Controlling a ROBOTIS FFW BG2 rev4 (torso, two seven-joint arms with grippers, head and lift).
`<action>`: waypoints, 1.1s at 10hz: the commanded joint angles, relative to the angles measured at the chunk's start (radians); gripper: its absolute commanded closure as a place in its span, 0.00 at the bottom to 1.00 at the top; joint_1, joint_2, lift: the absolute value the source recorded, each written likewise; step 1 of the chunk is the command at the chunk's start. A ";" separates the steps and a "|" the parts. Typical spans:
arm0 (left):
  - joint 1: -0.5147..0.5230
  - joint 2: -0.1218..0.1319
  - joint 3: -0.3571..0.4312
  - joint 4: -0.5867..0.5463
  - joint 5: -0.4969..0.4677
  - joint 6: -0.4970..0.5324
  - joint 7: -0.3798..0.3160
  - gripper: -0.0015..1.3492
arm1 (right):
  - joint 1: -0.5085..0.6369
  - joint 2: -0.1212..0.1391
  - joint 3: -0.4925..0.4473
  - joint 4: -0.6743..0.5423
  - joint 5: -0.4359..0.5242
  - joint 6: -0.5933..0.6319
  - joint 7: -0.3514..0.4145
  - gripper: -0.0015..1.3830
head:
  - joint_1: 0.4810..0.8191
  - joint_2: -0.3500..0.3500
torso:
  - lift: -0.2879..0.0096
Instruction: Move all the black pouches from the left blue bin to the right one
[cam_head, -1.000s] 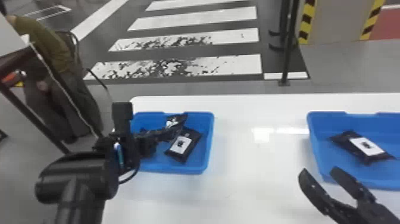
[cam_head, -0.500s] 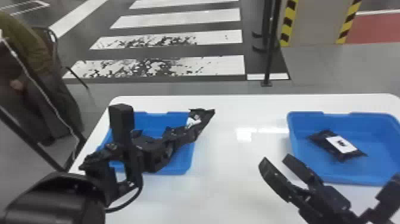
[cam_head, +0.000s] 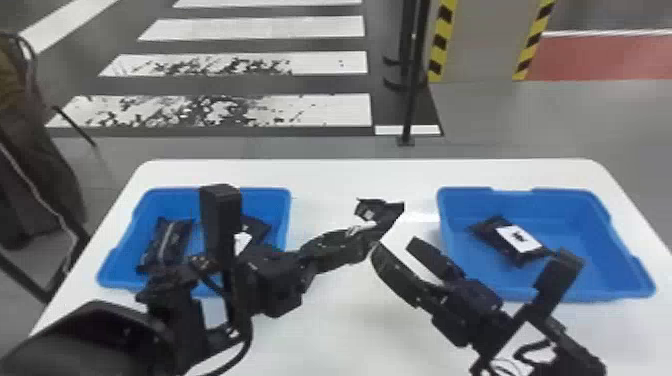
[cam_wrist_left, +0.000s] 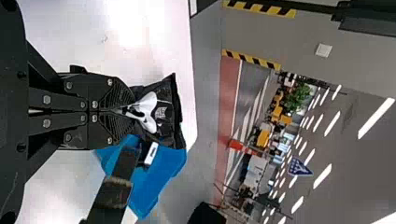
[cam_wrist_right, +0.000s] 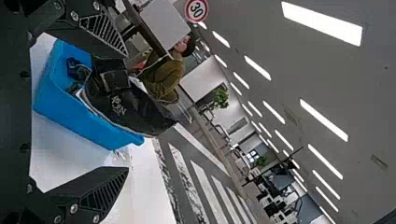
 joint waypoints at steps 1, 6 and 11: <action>-0.001 0.007 -0.045 0.000 0.030 0.011 0.000 0.89 | -0.051 -0.008 -0.008 0.042 0.004 -0.017 -0.002 0.12 | 0.63 0.52 | 0.50; 0.002 0.007 -0.079 0.000 0.060 0.021 0.000 0.89 | -0.083 0.003 -0.020 0.069 -0.010 -0.044 -0.011 0.91 | 0.63 0.39 | 0.50; 0.026 -0.005 -0.034 0.005 0.088 0.033 0.005 0.12 | -0.092 0.003 -0.040 0.057 -0.064 -0.027 -0.008 0.92 | 0.63 0.42 | 0.50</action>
